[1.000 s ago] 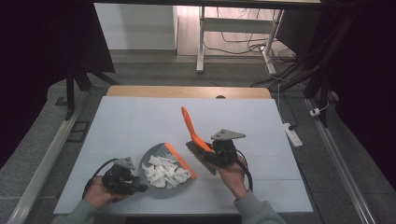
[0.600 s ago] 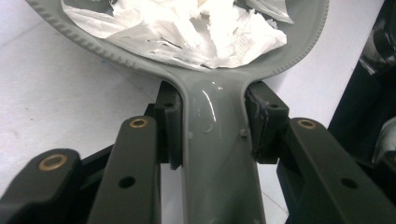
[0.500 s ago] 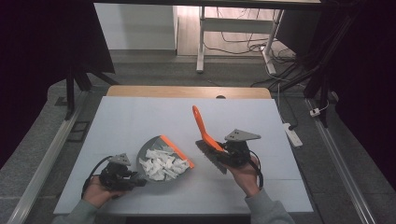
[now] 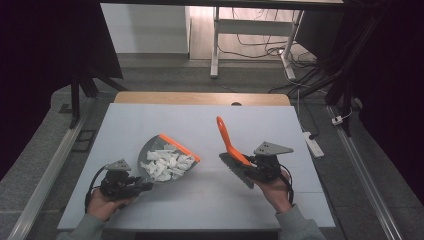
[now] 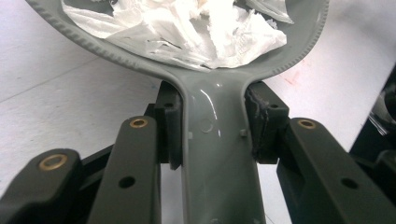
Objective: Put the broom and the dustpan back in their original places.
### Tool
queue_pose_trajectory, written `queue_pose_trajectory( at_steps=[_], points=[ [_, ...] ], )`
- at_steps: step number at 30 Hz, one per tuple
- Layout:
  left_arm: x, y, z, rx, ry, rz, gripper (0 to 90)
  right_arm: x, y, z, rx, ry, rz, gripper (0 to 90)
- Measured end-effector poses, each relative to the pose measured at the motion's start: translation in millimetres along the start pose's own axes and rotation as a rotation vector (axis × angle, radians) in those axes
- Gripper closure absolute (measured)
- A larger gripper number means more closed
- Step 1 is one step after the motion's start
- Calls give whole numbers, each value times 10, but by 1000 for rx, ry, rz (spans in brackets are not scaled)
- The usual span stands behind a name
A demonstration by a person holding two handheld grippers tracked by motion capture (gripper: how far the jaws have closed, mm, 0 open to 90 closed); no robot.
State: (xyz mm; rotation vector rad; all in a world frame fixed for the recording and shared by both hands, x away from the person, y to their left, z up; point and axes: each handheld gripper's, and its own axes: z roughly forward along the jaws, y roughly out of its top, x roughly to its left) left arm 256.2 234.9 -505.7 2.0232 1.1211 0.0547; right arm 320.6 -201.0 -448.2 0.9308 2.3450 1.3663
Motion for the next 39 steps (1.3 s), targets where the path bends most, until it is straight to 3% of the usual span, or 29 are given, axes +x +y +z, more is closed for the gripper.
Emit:
queue_pose_trajectory(
  at_steps=[7,19,39],
  points=[
    [-6,-19,-12,-17,24,-27,613,-66,-55,-46,6,3,18,704],
    [-34,-85,-10,-53,112,-94,612,-161,-134,-102,22,15,43,703],
    [59,-165,58,-106,272,-312,613,-228,-263,-148,55,-2,114,703]
  ],
)
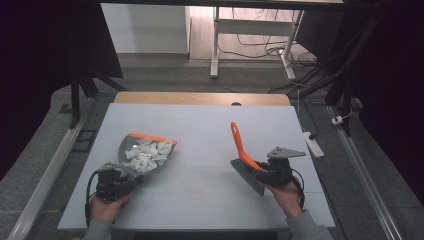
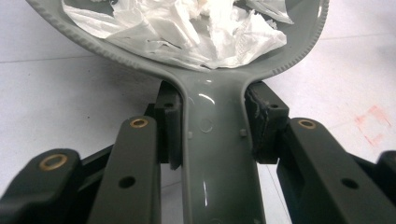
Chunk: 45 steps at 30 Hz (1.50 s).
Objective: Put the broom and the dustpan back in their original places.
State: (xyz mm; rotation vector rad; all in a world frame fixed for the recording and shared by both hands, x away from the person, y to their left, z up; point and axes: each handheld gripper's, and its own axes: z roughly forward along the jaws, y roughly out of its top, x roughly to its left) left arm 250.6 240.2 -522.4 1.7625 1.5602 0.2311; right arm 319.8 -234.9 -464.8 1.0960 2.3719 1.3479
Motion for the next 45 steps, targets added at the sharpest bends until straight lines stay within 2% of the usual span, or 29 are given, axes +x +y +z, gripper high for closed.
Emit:
queue_pose_trajectory(
  at_steps=[9,12,17,20,24,32,36,39,45],
  points=[
    [25,5,94,12,50,-77,612,0,-62,18,24,1,17,704],
    [29,2,126,27,54,-82,612,1,-92,66,47,8,20,704],
    [35,7,160,37,67,-96,612,-73,-163,177,104,-1,57,704],
    [46,5,193,52,67,-102,612,-147,-174,189,106,-10,77,704],
    [39,6,203,54,73,-100,611,-236,-177,192,118,-15,95,700],
    [38,2,201,48,63,-99,601,-382,-191,214,154,-38,93,663],
    [29,1,204,52,58,-92,580,-429,-201,227,168,-70,76,604],
    [23,1,205,53,56,-84,564,-485,-211,237,176,-63,87,580],
    [26,0,201,53,61,-80,490,-573,-236,272,205,-87,89,521]
  ],
)
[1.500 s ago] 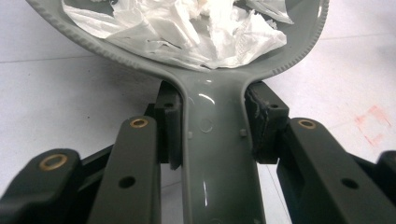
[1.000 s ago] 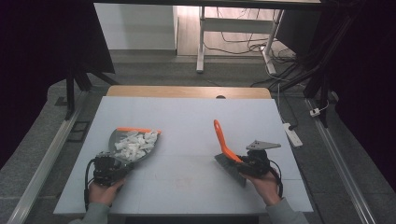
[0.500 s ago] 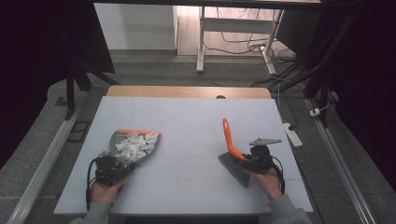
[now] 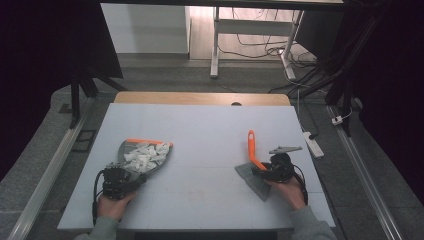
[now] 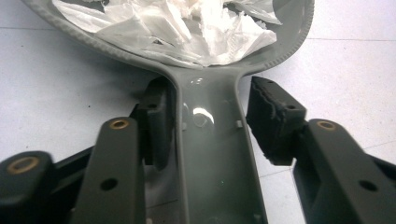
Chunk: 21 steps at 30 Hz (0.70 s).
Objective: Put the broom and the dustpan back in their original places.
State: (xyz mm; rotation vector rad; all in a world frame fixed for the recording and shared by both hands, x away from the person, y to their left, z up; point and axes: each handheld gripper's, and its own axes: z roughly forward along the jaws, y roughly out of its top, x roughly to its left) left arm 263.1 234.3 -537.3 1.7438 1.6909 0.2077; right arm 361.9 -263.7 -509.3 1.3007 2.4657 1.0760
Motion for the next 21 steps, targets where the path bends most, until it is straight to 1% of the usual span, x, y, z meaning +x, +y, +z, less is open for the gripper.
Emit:
queue_pose_trajectory(
  at_steps=[5,6,8,12,15,16,17,21],
  points=[
    [2,-4,-13,-5,11,11,385,-11,-1,26,19,-9,2,476],
    [0,-5,-19,-7,12,15,370,-12,-2,31,22,-18,6,463],
    [-3,-11,-37,-13,16,27,338,-2,-1,26,19,-56,-13,449],
    [-7,-22,-83,-25,17,50,308,3,5,-5,11,-61,-17,452],
    [-19,-32,-132,-38,20,72,300,26,7,-32,-7,-80,-34,452],
    [-28,-36,-153,-42,28,82,299,37,9,-47,-11,-78,-38,456],
    [-41,-40,-178,-43,35,100,299,44,10,-58,-21,-78,-52,462],
    [-88,-41,-288,-56,37,173,300,104,6,-128,-41,-81,-96,465]
  ],
)
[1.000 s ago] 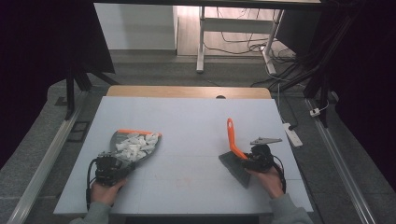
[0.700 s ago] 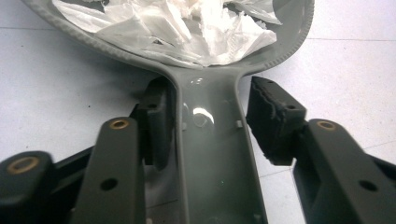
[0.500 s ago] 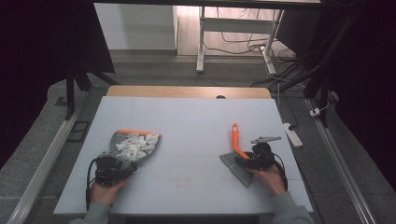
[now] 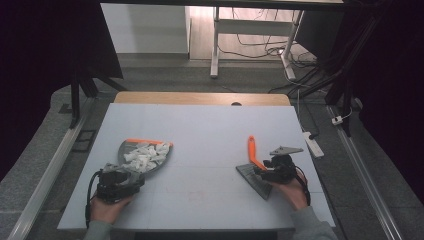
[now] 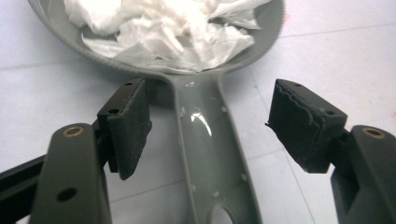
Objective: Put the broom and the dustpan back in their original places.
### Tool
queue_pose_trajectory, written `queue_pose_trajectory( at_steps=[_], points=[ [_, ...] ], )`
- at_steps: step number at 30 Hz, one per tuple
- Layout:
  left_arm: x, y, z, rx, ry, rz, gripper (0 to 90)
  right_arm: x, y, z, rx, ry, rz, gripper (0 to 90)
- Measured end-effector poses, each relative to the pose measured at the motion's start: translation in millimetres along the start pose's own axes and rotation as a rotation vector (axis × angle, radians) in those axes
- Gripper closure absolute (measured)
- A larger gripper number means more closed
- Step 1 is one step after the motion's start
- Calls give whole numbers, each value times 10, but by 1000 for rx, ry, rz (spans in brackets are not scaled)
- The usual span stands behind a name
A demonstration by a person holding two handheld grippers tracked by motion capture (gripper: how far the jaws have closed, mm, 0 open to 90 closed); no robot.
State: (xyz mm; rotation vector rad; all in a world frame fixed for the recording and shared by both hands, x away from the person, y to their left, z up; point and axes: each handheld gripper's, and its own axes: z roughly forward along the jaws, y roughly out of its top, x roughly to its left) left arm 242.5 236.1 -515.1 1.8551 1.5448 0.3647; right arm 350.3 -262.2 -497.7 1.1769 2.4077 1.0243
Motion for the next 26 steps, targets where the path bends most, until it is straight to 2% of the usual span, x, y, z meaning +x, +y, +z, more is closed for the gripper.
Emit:
queue_pose_trajectory(
  at_steps=[3,11,19,26],
  points=[
    [-13,20,-51,-6,-26,60,309,40,-7,-65,-11,23,-36,476],
    [39,35,-93,8,-176,168,348,141,-75,-161,-25,94,-109,492],
    [48,54,-71,2,-223,220,346,203,-188,-258,-57,111,-163,499],
    [35,46,-70,-4,-230,224,344,195,-223,-297,-93,112,-181,501]
  ],
)
